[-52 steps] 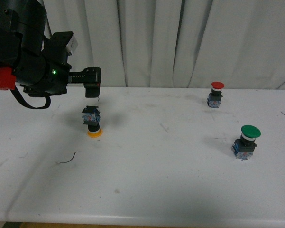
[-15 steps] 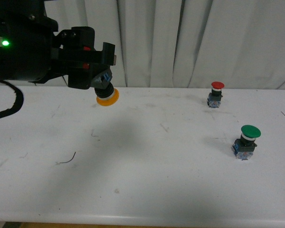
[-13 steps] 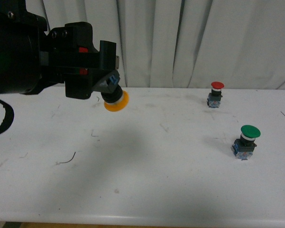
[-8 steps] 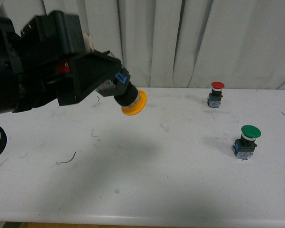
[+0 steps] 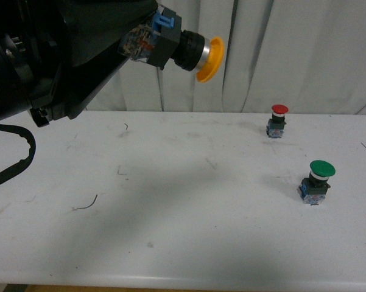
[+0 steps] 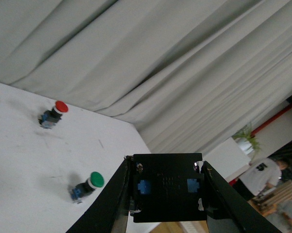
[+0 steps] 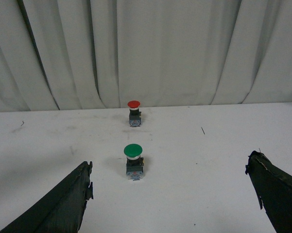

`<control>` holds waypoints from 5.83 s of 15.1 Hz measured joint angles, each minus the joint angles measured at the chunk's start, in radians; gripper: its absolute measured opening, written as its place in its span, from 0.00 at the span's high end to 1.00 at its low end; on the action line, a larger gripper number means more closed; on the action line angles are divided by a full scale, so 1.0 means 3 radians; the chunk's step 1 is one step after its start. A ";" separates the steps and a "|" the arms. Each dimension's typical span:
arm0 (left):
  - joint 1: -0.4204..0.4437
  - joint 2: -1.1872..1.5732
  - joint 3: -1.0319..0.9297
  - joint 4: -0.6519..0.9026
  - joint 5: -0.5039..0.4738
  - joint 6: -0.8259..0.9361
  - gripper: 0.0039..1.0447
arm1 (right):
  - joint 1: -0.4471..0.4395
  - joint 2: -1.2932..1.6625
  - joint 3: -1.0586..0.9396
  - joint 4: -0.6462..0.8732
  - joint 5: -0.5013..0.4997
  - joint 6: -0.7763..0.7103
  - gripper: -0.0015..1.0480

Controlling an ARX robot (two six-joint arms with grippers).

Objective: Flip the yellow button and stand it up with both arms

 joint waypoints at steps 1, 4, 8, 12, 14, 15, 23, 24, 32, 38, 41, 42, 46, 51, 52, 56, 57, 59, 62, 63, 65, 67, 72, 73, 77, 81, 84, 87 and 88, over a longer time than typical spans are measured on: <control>-0.0017 0.0037 0.0004 0.0047 0.0005 -0.0160 0.66 | 0.0000 0.0000 0.0000 0.0000 0.0000 0.0000 0.06; -0.0046 0.0107 0.0004 0.0038 -0.0023 -0.0401 0.66 | 0.0000 0.0000 0.0000 0.0000 0.0001 0.0000 0.06; -0.0028 0.0112 0.0004 0.0042 -0.0023 -0.0473 0.66 | -0.0089 0.0036 -0.0006 0.0221 -0.0244 -0.0028 0.06; -0.0038 0.0118 0.0015 0.0041 -0.0028 -0.0472 0.66 | -0.0468 0.2434 0.0175 0.3056 -0.1106 0.0090 0.06; -0.0051 0.0121 0.0028 0.0043 -0.0048 -0.0470 0.66 | -0.0181 0.3696 0.0842 0.4149 -0.1058 0.0395 0.06; -0.0069 0.0121 0.0031 0.0041 -0.0056 -0.0470 0.66 | 0.0006 0.4206 0.1165 0.4330 -0.0983 0.0568 0.06; -0.0111 0.0109 0.0118 0.0042 -0.0090 -0.0470 0.66 | 0.0534 0.5627 0.1760 0.4273 -0.1639 0.2944 0.06; -0.0112 0.0109 0.0118 0.0042 -0.0095 -0.0472 0.66 | 0.0589 0.5659 0.1760 0.4274 -0.1662 0.3400 0.06; -0.0093 0.0130 0.0118 0.0042 -0.0097 -0.0469 0.67 | 0.0970 0.5825 0.2010 0.4293 -0.1518 0.4659 0.06; -0.0065 0.0130 0.0107 0.0042 -0.0093 -0.0469 0.67 | 0.1317 0.5974 0.2094 0.4294 -0.1472 0.4692 0.06; -0.0032 0.0130 0.0089 0.0042 -0.0070 -0.0458 0.67 | 0.1403 0.6007 0.2129 0.4294 -0.1488 0.4692 0.06; -0.0032 0.0130 0.0089 0.0042 -0.0070 -0.0458 0.67 | 0.1418 0.6007 0.2134 0.4294 -0.1484 0.4693 0.06; -0.0031 0.0130 0.0089 0.0037 -0.0046 -0.0458 0.67 | 0.1420 0.6015 0.2190 0.4307 -0.1485 0.4695 0.34; -0.0020 0.0142 0.0086 0.0033 -0.0038 -0.0542 0.67 | 0.1417 0.6026 0.2230 0.4322 -0.1448 0.4776 0.65; -0.0018 0.0142 0.0086 0.0032 -0.0032 -0.0547 0.67 | 0.1413 0.6026 0.2230 0.4321 -0.1448 0.4782 0.65; 0.0010 0.0142 0.0088 0.0031 0.0008 -0.0565 0.62 | 0.1389 0.6026 0.2230 0.4322 -0.1455 0.4781 0.66; 0.0033 0.0142 0.0088 0.0032 0.0043 -0.0561 0.51 | 0.1390 0.6026 0.2229 0.4312 -0.1464 0.4774 0.66; 0.0113 0.0116 0.0088 0.0041 0.0080 -0.0561 0.28 | 0.1350 0.6026 0.2224 0.4290 -0.1450 0.4752 0.66; 0.0313 -0.0225 -0.0070 0.0055 0.0062 -0.0533 0.06 | 0.1273 0.6026 0.2223 0.4289 -0.1414 0.4749 0.66; 0.0406 -0.0390 -0.0200 0.0053 0.0023 -0.0515 0.06 | 0.1258 0.6026 0.2223 0.4289 -0.1415 0.4744 0.66; 0.0661 -0.0885 -0.0484 -0.0374 -0.0104 -0.0282 0.06 | 0.1214 0.6026 0.2221 0.4289 -0.1452 0.4728 0.66; 0.0765 -0.1722 -0.0725 -0.1199 -0.0336 0.0285 0.06 | 0.1152 0.6026 0.2214 0.4288 -0.1428 0.4712 0.66; 0.0281 -0.3990 -0.0932 -0.3465 -0.1153 0.2065 0.06 | 0.1183 0.6026 0.2195 0.4288 -0.1408 0.4630 0.66; 0.0086 -0.4270 -0.0954 -0.3732 -0.1378 0.2199 0.06 | 0.1183 0.6026 0.2193 0.4288 -0.1408 0.4625 0.66; 0.0108 -0.4738 -0.1157 -0.4228 -0.2514 0.2813 0.47 | 0.1200 0.6026 0.2179 0.4287 -0.1410 0.4587 0.66; 0.0552 -0.4916 -0.1307 -0.4259 -0.2026 0.2873 0.94 | 0.1203 0.6025 0.2162 0.4288 -0.1409 0.4538 0.66; 0.1052 -0.5011 -0.1368 -0.4264 -0.1551 0.2883 0.99 | 0.1203 0.6023 0.2150 0.4287 -0.1409 0.4513 0.66; 0.1033 -0.5083 -0.1452 -0.4232 -0.1531 0.2884 0.99 | 0.1199 0.6022 0.2126 0.4289 -0.1413 0.4505 0.66; 0.1033 -0.5154 -0.1548 -0.4251 -0.1531 0.2885 0.99 | 0.1199 0.6022 0.2117 0.4287 -0.1420 0.4503 0.66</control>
